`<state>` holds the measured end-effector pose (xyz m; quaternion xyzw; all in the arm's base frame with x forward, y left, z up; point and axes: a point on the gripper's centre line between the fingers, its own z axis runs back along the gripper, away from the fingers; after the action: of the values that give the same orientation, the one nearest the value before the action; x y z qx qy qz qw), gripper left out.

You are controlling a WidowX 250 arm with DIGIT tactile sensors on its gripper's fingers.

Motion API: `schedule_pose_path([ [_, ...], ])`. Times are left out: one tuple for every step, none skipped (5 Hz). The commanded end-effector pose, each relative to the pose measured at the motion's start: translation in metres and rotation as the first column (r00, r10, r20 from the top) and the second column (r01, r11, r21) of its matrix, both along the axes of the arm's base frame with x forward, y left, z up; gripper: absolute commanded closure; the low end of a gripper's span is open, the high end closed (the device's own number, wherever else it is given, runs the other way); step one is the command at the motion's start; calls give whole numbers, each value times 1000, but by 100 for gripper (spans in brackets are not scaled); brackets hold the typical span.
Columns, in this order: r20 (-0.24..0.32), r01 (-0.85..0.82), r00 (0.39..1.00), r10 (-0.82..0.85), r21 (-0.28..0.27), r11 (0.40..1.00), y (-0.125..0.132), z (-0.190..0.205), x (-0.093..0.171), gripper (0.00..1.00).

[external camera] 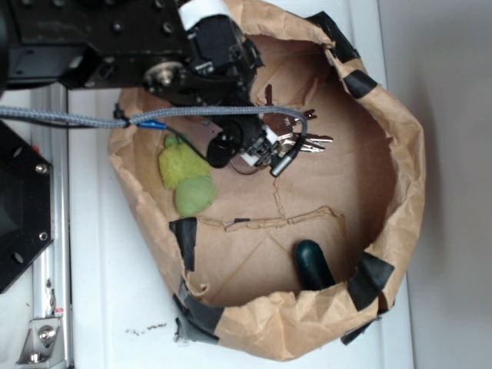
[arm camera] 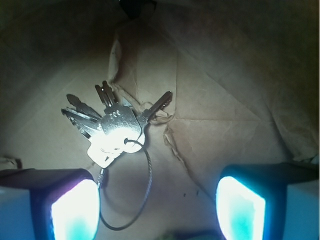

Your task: Grab the silver keys.

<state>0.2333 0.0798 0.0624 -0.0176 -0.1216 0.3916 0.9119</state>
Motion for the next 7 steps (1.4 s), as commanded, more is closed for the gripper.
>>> schedule_pose_path([
  [20,59,998,-57,-61,996,5,-11,1,0],
  [8,58,998,-58,-50,997,0,-17,7,0],
  [-10,50,999,-50,-56,997,-4,-23,10,0],
  [-9,56,998,-56,-51,997,-10,-27,12,0],
  [9,46,999,-46,-57,997,-12,-27,12,0],
  [5,45,999,-44,-62,997,-12,-28,13,0],
  [2,41,999,-41,-67,997,-16,-28,17,0],
])
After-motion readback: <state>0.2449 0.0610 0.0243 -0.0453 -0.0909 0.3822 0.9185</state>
